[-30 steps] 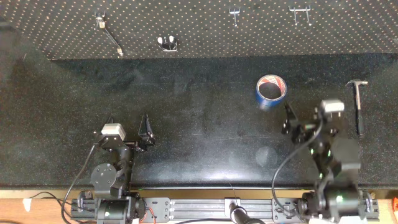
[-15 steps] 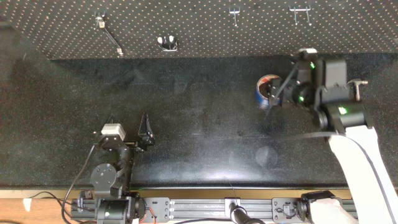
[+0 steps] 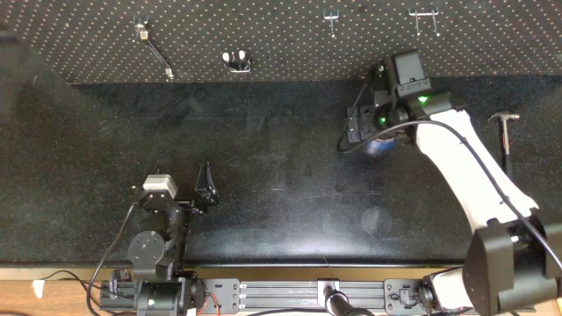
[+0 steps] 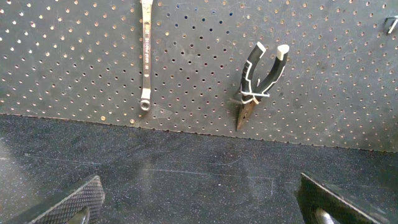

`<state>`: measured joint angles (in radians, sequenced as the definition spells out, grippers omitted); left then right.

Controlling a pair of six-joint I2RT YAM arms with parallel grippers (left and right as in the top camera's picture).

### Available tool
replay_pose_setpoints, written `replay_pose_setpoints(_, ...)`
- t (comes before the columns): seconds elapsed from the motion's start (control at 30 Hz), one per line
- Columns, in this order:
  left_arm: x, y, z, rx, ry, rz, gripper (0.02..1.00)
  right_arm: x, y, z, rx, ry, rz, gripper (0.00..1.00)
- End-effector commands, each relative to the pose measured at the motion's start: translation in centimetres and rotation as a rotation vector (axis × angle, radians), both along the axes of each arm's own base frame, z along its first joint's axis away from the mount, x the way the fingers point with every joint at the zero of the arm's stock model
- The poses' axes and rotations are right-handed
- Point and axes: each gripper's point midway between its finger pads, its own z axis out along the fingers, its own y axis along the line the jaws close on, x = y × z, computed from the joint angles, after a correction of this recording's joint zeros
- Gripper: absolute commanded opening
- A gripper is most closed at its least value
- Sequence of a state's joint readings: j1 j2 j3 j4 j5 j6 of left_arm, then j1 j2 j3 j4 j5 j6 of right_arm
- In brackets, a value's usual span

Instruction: Place Tools Onto Pegboard

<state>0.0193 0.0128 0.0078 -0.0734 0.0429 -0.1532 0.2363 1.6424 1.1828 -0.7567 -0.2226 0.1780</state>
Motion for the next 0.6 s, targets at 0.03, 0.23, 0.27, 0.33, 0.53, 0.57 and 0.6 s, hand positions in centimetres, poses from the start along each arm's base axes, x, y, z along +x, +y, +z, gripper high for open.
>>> replay_pose_setpoints(0.03,0.0,0.0,0.0,0.015,-0.002,-0.005,0.996,0.5,0.1,-1.5,-0.032,0.029,0.018,0.976)
replay_pose_setpoints(0.23,0.0,0.0,0.0,0.015,-0.002,-0.005,0.996,0.2,-0.5,-3.6,-0.083,0.083,0.012,0.954)
replay_pose_setpoints(0.27,0.0,0.0,0.0,0.015,-0.002,-0.005,0.996,0.1,-0.5,-4.0,-0.087,0.095,0.013,0.923)
replay_pose_setpoints(0.33,0.0,0.0,0.0,0.015,-0.002,-0.005,0.996,0.0,-0.6,-4.7,-0.091,0.115,0.013,0.779)
replay_pose_setpoints(0.53,0.0,0.0,0.0,0.015,-0.002,-0.005,0.996,0.3,-0.4,-4.5,-0.093,0.089,0.044,0.077)
replay_pose_setpoints(0.57,0.0,0.0,0.0,0.015,-0.002,-0.005,0.996,0.5,-0.2,-4.1,-0.092,0.069,0.056,0.077)
replay_pose_setpoints(0.6,0.0,0.0,0.0,0.015,-0.002,-0.005,0.996,0.9,-0.1,-3.4,-0.086,0.041,0.056,0.077)
